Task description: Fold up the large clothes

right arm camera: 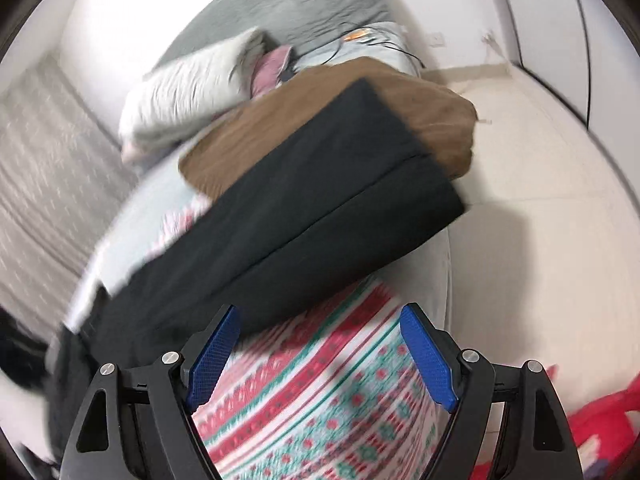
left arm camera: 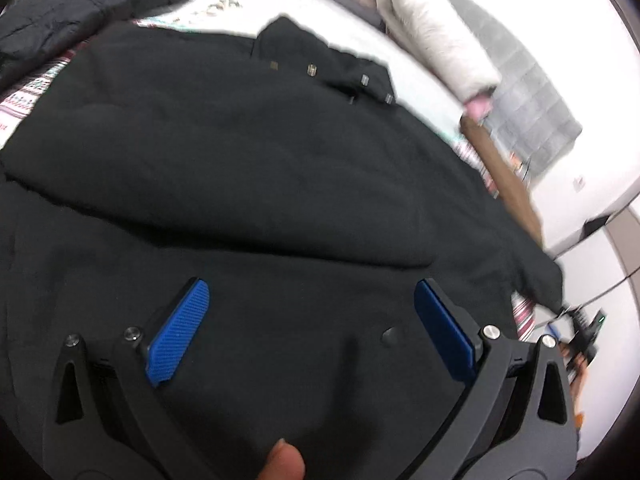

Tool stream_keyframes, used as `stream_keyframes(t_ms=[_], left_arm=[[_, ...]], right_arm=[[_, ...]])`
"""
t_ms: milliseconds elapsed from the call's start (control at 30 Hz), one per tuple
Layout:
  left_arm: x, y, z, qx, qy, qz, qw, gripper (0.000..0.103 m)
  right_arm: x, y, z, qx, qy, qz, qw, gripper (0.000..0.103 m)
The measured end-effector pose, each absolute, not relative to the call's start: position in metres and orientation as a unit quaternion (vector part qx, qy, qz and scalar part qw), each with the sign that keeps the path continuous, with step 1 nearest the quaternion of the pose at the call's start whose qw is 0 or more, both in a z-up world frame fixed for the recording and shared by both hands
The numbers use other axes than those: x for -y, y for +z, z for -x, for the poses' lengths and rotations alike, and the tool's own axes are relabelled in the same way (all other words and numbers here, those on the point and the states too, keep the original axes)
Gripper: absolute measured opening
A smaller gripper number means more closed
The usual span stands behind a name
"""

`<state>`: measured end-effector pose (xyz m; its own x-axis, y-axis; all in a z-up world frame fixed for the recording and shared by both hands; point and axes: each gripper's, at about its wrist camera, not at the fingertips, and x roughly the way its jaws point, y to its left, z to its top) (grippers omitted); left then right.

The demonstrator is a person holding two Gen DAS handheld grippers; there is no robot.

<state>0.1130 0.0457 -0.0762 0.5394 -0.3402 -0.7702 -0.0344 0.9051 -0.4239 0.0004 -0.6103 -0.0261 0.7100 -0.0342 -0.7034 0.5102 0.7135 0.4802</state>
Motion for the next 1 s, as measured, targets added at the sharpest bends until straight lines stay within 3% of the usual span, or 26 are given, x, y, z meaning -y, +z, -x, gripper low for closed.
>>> stream_keyframes(t_ms=[233, 300, 333, 533, 700, 1000], left_arm=[[-0.053, -0.065, -0.114, -0.446, -0.075, 0.163, 0.877, 0.102], [-0.054, -0.062, -0.114, -0.442, -0.075, 0.158, 0.880, 0.102], [-0.054, -0.059, -0.114, -0.441, -0.077, 0.159, 0.880, 0.102], [-0.061, -0.046, -0.113, -0.429, -0.106, 0.182, 0.878, 0.102], [-0.063, -0.039, -0.110, -0.424, -0.120, 0.193, 0.877, 0.102], [-0.064, -0.022, -0.105, -0.402, -0.145, 0.185, 0.885, 0.102]], right_arm=[[0.661, -0.045, 0.002, -0.280, -0.149, -0.445, 0.838, 0.082], [0.665, -0.052, -0.011, -0.283, -0.148, -0.467, 0.824, 0.061], [0.666, -0.054, -0.014, -0.282, -0.144, -0.473, 0.822, 0.046], [0.648, -0.026, -0.015, -0.285, -0.186, -0.423, 0.840, 0.021], [0.630, 0.004, -0.022, -0.297, -0.221, -0.373, 0.851, 0.011], [0.556, 0.097, -0.040, -0.263, -0.141, -0.291, 0.909, 0.009]])
